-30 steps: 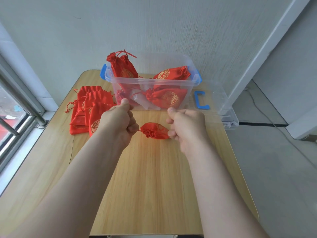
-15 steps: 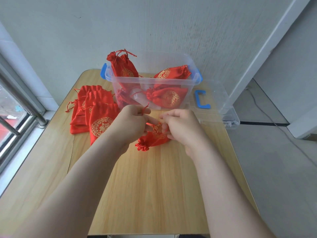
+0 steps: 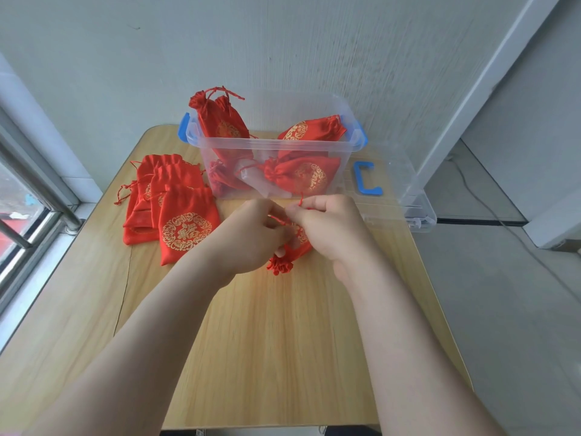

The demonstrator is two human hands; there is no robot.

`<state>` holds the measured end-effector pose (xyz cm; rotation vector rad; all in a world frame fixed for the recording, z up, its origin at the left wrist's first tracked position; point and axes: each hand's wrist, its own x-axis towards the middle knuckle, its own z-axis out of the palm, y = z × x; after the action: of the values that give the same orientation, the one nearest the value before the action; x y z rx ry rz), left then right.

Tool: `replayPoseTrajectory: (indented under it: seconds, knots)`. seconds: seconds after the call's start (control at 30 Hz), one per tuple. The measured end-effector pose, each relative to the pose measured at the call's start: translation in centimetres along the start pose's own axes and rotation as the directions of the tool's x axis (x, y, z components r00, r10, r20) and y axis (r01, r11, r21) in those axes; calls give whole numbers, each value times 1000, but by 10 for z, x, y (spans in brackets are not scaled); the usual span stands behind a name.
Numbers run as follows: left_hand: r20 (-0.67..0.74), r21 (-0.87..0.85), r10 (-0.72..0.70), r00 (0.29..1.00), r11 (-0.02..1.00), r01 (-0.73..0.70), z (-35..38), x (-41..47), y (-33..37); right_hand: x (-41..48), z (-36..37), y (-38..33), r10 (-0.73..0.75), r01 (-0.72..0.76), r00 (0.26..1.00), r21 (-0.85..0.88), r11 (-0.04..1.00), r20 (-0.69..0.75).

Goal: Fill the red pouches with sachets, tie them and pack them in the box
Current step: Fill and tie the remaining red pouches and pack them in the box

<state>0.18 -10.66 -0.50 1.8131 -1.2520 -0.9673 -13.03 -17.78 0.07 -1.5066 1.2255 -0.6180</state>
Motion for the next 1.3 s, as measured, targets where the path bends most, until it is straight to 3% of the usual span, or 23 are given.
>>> replayPoseTrajectory:
  seconds: [0.1,0.33,0.47,0.57,0.73,1.0,1.2,1.3]
  knots:
    - [-34,-40,-65,997,997,64,0,3,-1,1,-2,1,7,-7,999,8,1000,-54]
    - [-44,-87,-182,982,980,178,-2,3,-3,2,-4,-6,54,-51,998,-162,985,19]
    - [-38,-65,-183,982,981,181,-3,2,-2,2,-8,-5,41,-48,996,-81,996,-79]
    - [-4,-44,-174,985,984,173,-4,1,-1,0,-11,-12,-19,19,1000,19,1000,-18]
    - [80,31,-121,989,992,119,-9,-1,1,0,-15,-13,-139,135,987,45,990,85]
    - [176,65,-69,982,996,58,-11,-4,7,2,-14,-6,-103,93,991,108,990,90]
    - [149,34,-46,988,999,41,-11,-3,4,3,-13,-6,-111,104,993,136,985,43]
    - [117,6,-76,990,997,76,-12,-3,3,4,-10,-3,-119,121,993,67,990,-22]
